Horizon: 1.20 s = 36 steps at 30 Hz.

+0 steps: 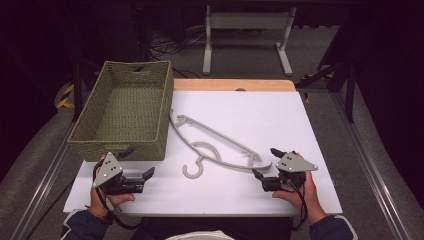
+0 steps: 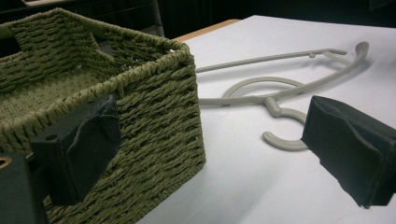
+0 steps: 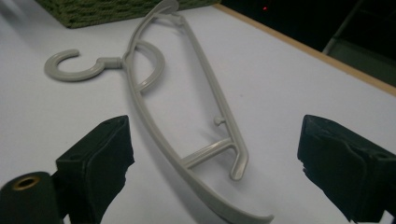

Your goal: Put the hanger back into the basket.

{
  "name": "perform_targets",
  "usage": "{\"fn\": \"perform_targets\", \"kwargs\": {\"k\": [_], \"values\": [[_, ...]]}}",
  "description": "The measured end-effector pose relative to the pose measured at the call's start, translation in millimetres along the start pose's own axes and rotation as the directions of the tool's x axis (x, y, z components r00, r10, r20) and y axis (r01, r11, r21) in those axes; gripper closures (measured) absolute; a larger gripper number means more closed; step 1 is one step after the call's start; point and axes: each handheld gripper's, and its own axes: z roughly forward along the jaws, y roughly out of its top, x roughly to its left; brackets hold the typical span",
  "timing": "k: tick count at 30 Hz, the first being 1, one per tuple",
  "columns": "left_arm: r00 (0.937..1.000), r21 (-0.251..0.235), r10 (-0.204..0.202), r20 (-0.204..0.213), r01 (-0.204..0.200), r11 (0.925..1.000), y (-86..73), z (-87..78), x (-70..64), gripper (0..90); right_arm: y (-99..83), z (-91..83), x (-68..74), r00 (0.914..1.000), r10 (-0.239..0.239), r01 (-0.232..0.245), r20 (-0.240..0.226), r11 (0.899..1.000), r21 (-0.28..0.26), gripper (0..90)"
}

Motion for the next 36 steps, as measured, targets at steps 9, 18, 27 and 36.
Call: {"fn": "perform_targets", "kwargs": {"k": [9,18,27,36], "values": [[0.9993,0.029,0.008,0.037,-0.009,0.9995,-1.4,2.1,-2.8,5.8,3.2,6.0,0.4,0.9957,-0.021,0.029,-0.091,0.996,0.085,20.8],[0.9987,0.058,0.009,0.05,-0.012,0.9982,-4.2,1.3,-6.1,6.0,29.1,29.9,-7.0,0.979,-0.01,0.056,-0.203,0.973,0.224,30.8],[0.9988,0.107,-0.004,0.049,-0.002,0.9942,-7.9,4.5,-0.8,6.0,64.2,82.3,3.2,0.9461,-0.028,0.161,-0.323,0.906,0.392,37.1],[0.9986,0.117,0.005,0.053,-0.011,0.9931,-8.3,5.4,-3.2,6.1,63.1,121.7,25.0,0.9248,-0.035,0.214,-0.379,0.871,0.442,50.3]]}}
